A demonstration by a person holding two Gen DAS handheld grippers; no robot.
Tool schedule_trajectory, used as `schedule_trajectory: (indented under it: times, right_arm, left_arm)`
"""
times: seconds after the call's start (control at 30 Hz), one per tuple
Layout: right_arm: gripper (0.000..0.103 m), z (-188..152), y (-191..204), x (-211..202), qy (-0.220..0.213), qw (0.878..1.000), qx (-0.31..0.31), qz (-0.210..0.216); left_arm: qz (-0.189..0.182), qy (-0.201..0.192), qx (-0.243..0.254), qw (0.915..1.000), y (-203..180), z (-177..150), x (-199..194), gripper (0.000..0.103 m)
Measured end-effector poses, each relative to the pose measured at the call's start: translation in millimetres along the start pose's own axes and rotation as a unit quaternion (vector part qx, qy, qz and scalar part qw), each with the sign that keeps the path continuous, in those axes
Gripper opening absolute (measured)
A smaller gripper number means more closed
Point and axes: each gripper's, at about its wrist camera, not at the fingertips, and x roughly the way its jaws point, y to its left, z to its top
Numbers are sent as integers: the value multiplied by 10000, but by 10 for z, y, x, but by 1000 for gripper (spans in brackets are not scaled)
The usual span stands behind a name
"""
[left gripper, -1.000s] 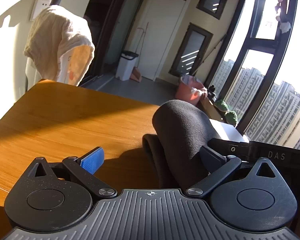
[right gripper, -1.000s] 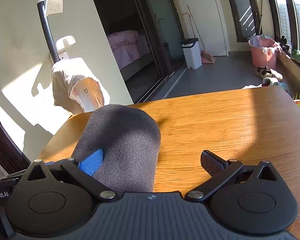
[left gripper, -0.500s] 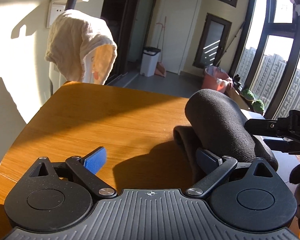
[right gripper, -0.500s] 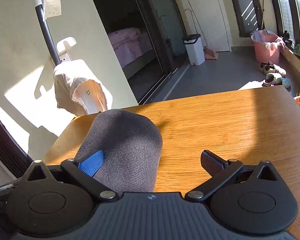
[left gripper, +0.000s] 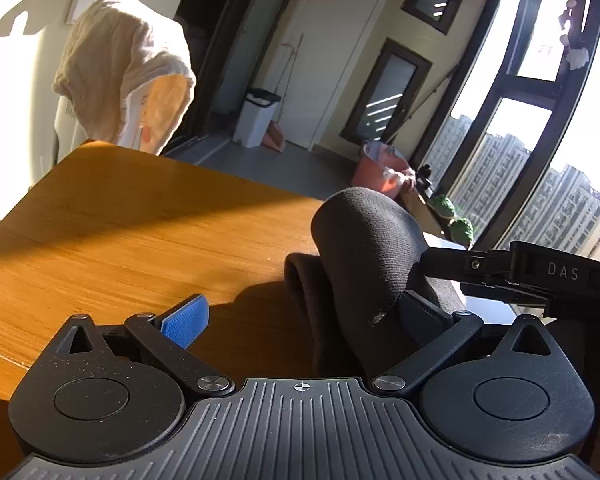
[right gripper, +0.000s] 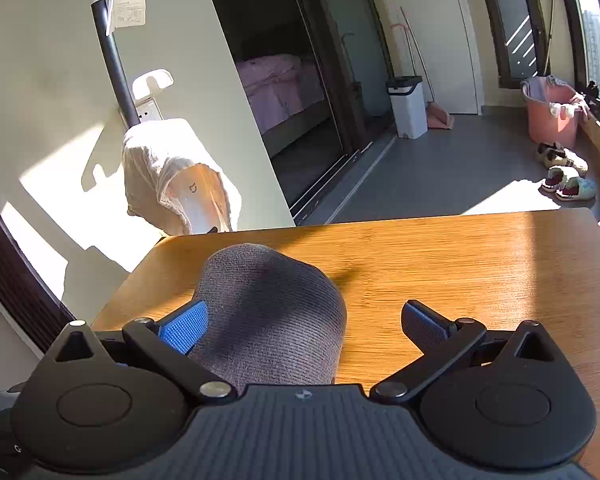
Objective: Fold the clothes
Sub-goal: 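Push the grey roll forward with the right gripper while the left gripper presses it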
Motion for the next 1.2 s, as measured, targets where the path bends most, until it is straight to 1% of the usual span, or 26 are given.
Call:
schedule_trajectory:
  times: [0.07, 0.13, 0.2, 0.3, 0.37, 0.47, 0.5, 0.6, 0.67, 0.77, 0.87, 1.03, 1.1, 1.2]
  right_arm:
    - [103, 59, 103, 249, 355, 9987, -275, -256]
    - [103, 67, 163, 382, 414, 9979, -390, -321]
    - [103, 70, 220, 407, 381, 9976, -385, -439]
    - [103, -24, 255, 257, 34, 9971, -583, -498]
    - [103, -73, 170, 103, -178, 9979, -409, -466]
    - [103, -144, 23, -135, -499, 9979, -70, -405]
    - [103, -179, -24, -187, -536, 9978, 8, -381]
    - [103, -329, -150, -230, -394, 9987, 90, -312]
    - [103, -400, -199, -214, -400, 9985, 96, -360]
    - [103, -369, -217, -149, -432, 9978, 69, -490]
    - [103, -310, -213, -74, -552, 9959, -159, -703]
    - [103, -365, -342, -90, -481, 9967, 385, -536]
    - [103, -409, -368, -117, -486, 9963, 493, -504]
    - [103, -434, -347, -139, -511, 9957, 511, -574]
  left_arm:
    - [22, -44, 52, 10000, 3, -16, -10, 103]
    - [148, -125, 92, 9998, 0, -24, -27, 103]
    - [324, -215, 110, 9992, 9, -13, -46, 103]
    - [390, -181, -25, 9991, 83, -2, -44, 103]
    - [368, -141, -77, 9992, 106, -1, -41, 103]
    - [400, -145, -27, 9991, 85, -7, -42, 103]
    - [405, -143, -24, 9991, 84, -6, -40, 103]
    - [416, -133, -30, 9990, 83, -7, -38, 103]
    - [440, -125, -1, 9990, 65, -10, -28, 103]
    - [495, -121, 97, 9987, 5, -3, 12, 103]
    - [586, -151, 244, 9979, -69, 25, 89, 103]
    - [613, -192, 320, 9974, -123, 39, 144, 103]
    - [590, -185, 282, 9977, -104, 41, 142, 103]
    - [635, -189, 290, 9974, -103, 54, 164, 103]
